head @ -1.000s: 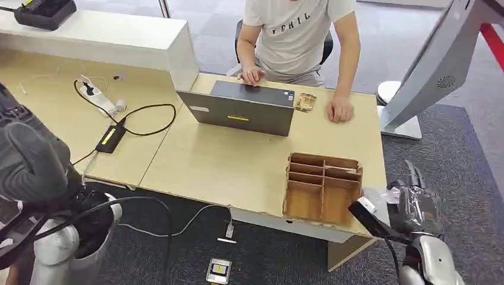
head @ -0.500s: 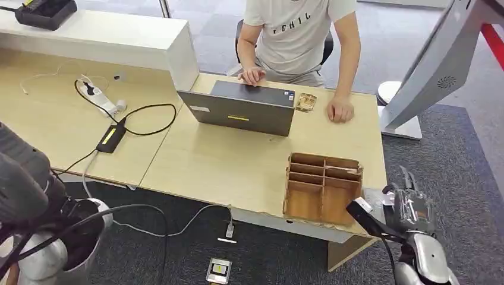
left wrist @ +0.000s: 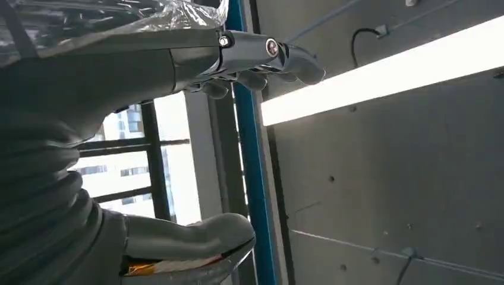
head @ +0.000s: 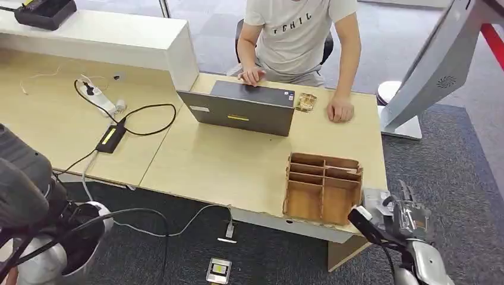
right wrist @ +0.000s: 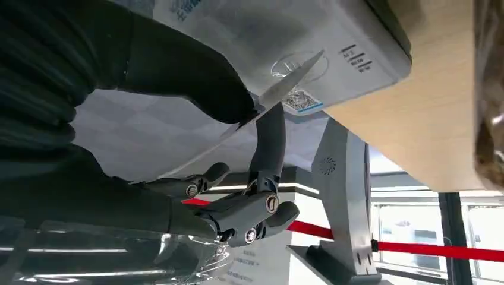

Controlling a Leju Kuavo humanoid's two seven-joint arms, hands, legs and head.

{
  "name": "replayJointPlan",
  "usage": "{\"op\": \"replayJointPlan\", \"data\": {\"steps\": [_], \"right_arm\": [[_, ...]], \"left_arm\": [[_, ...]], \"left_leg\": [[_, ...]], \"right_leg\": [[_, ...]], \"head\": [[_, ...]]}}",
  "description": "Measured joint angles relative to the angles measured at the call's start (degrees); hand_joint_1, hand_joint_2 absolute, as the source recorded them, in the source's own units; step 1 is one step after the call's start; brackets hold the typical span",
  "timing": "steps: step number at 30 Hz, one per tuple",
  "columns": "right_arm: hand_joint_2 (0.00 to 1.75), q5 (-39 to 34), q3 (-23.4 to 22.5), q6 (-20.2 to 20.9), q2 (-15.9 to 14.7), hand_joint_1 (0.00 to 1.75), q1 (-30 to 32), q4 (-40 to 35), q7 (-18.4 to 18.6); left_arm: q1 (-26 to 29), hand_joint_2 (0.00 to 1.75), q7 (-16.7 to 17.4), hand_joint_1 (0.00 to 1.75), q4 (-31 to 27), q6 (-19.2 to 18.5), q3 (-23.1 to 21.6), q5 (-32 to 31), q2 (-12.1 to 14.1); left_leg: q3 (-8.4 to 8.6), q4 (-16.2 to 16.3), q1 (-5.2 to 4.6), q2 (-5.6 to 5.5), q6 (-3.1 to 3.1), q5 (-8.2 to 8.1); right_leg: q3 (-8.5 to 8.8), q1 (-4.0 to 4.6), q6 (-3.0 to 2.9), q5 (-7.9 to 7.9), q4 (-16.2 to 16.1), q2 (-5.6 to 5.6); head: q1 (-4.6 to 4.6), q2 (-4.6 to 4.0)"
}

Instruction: Pass the card to the sensor for recognition and then transmit it.

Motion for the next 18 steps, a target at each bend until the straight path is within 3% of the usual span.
{"op": "replayJointPlan", "data": {"steps": [18], "right_arm": [[1.75,-0.8,1.1,1.1,0.9,1.75,0.1,2.2,-0.7]], "left_arm": [[-0.5,1.75,-0.6,0.00,0.1,-1.1,-0.7,2.5,0.2]], "left_leg": [[0.10,0.0,0.00,0.02,0.00,0.00]], "right_leg": [[0.04,0.01,-0.01,0.01,0.0,0.03]], "head": [[0.00,0.00]]}}
